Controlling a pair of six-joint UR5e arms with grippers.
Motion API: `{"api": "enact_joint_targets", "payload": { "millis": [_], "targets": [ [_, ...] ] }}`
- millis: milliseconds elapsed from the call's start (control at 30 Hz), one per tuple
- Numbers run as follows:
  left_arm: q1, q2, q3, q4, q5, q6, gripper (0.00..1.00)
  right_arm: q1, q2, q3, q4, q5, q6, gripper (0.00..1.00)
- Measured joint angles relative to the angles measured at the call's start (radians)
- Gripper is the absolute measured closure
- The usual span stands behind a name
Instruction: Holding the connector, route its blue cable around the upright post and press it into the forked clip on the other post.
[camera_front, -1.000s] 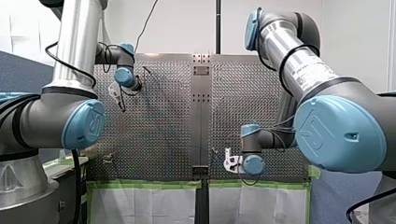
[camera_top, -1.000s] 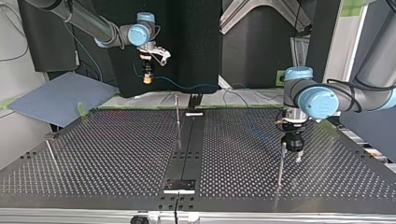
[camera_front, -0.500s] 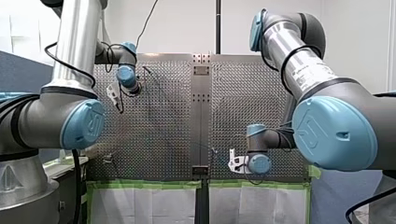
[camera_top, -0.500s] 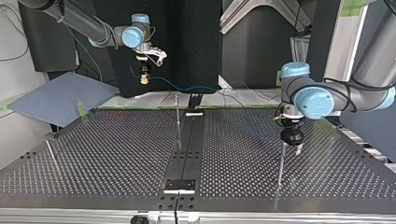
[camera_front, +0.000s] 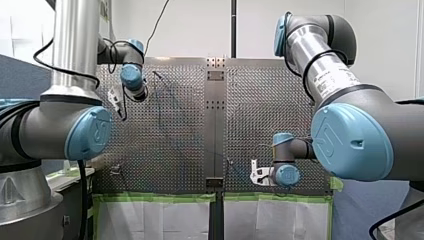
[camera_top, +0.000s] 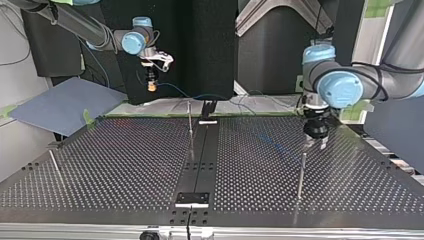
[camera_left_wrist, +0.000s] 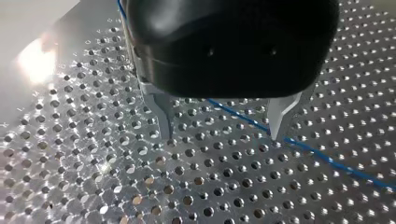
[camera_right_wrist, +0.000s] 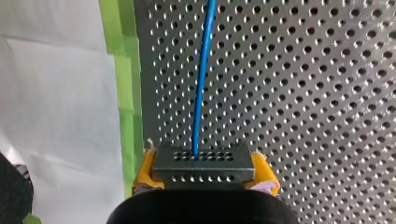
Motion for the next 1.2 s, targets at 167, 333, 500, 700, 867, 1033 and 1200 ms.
{"api": "enact_joint_targets", "payload": {
  "millis": [167,333,500,700,867,1033,1200],
  "targets": [
    [-0.003,0.042,-0.042,-0.039,-0.035,0.037,0.00,0.001,0.000,0.000,-0.001,-0.035,0.002,1.00],
    [-0.004,0.089,-0.089,-0.086,-0.082,0.084,0.00,0.002,0.000,0.000,-0.004,-0.050,0.003,1.00],
    [-0.006,0.136,-0.092,-0.133,-0.123,0.130,0.00,0.002,0.000,0.000,-0.008,-0.052,0.004,1.00],
    [-0.010,0.189,-0.046,-0.185,-0.122,0.183,0.00,0.003,0.001,-0.001,-0.010,-0.054,0.004,1.00],
    [-0.012,0.229,-0.006,-0.227,-0.094,0.224,0.00,0.003,0.001,-0.001,-0.009,-0.055,0.004,1.00],
    [-0.013,0.267,0.032,-0.265,-0.071,0.246,0.00,0.003,0.001,-0.002,-0.007,-0.055,0.004,1.00],
    [-0.008,0.310,0.075,-0.307,-0.031,0.247,0.00,0.003,0.001,-0.002,-0.005,-0.055,0.004,1.00]
  ]
}}
